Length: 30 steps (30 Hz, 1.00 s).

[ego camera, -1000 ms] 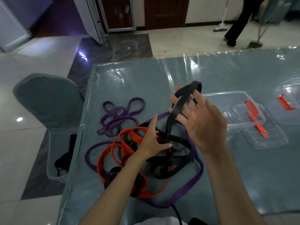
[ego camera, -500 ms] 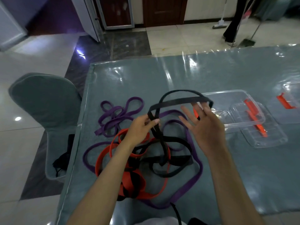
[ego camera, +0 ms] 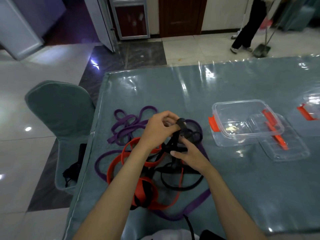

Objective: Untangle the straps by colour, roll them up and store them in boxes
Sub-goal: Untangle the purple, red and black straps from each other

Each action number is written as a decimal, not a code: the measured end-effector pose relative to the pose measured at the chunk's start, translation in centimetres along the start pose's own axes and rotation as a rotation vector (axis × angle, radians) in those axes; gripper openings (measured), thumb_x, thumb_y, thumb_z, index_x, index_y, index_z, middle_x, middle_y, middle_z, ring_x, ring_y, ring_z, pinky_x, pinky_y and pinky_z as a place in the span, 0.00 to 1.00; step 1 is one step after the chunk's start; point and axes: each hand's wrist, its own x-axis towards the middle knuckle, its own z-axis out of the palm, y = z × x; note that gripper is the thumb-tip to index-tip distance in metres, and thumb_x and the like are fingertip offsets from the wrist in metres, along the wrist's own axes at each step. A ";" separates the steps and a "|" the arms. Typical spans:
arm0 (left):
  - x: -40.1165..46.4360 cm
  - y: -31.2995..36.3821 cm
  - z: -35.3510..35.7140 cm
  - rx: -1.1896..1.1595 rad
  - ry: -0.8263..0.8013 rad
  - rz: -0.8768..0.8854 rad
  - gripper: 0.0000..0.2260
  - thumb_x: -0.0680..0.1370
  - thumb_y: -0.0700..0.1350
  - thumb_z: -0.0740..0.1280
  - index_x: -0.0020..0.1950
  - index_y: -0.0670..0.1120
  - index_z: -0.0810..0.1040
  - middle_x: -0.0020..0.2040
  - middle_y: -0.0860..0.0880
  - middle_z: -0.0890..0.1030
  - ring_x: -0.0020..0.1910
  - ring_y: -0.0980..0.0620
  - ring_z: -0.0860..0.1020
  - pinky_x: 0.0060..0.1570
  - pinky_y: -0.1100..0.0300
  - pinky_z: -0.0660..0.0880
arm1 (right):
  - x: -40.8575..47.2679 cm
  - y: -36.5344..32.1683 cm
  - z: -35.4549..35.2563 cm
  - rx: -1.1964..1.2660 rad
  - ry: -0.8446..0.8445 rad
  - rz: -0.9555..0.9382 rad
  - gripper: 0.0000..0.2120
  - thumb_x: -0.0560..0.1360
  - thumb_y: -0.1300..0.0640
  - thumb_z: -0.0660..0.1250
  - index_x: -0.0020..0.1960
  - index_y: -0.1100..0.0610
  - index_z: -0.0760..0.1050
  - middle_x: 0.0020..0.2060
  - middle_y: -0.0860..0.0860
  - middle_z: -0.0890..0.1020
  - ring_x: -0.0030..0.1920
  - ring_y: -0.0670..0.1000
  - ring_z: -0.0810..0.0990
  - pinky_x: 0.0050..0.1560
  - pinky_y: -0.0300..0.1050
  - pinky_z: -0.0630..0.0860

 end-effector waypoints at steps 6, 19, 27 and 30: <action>-1.1 0.3 1.6 -0.120 -0.009 -0.020 0.15 0.74 0.43 0.81 0.59 0.50 0.84 0.52 0.52 0.87 0.50 0.53 0.87 0.54 0.53 0.85 | 0.0 0.2 0.8 0.113 0.276 -0.014 0.16 0.77 0.68 0.75 0.63 0.59 0.81 0.53 0.55 0.89 0.56 0.52 0.87 0.64 0.51 0.81; -5.0 -12.0 3.9 0.403 -0.217 -0.080 0.11 0.77 0.38 0.76 0.58 0.45 0.81 0.54 0.48 0.84 0.55 0.47 0.83 0.59 0.47 0.80 | -1.4 1.1 0.0 0.458 0.457 0.143 0.06 0.79 0.62 0.75 0.49 0.51 0.86 0.40 0.48 0.88 0.41 0.47 0.87 0.38 0.44 0.84; -3.3 -10.3 1.5 0.367 0.058 0.030 0.02 0.84 0.47 0.69 0.53 0.50 0.77 0.45 0.55 0.84 0.46 0.53 0.82 0.50 0.48 0.79 | -0.7 0.2 -0.2 0.584 0.567 0.095 0.11 0.84 0.61 0.68 0.48 0.51 0.87 0.53 0.56 0.89 0.59 0.59 0.86 0.64 0.57 0.81; -2.3 -8.4 -0.2 0.320 0.128 0.119 0.03 0.85 0.48 0.67 0.53 0.51 0.78 0.43 0.55 0.83 0.44 0.56 0.82 0.48 0.54 0.79 | -0.4 0.1 -0.4 0.632 0.639 0.158 0.05 0.84 0.63 0.68 0.53 0.54 0.81 0.52 0.56 0.88 0.59 0.57 0.85 0.67 0.57 0.78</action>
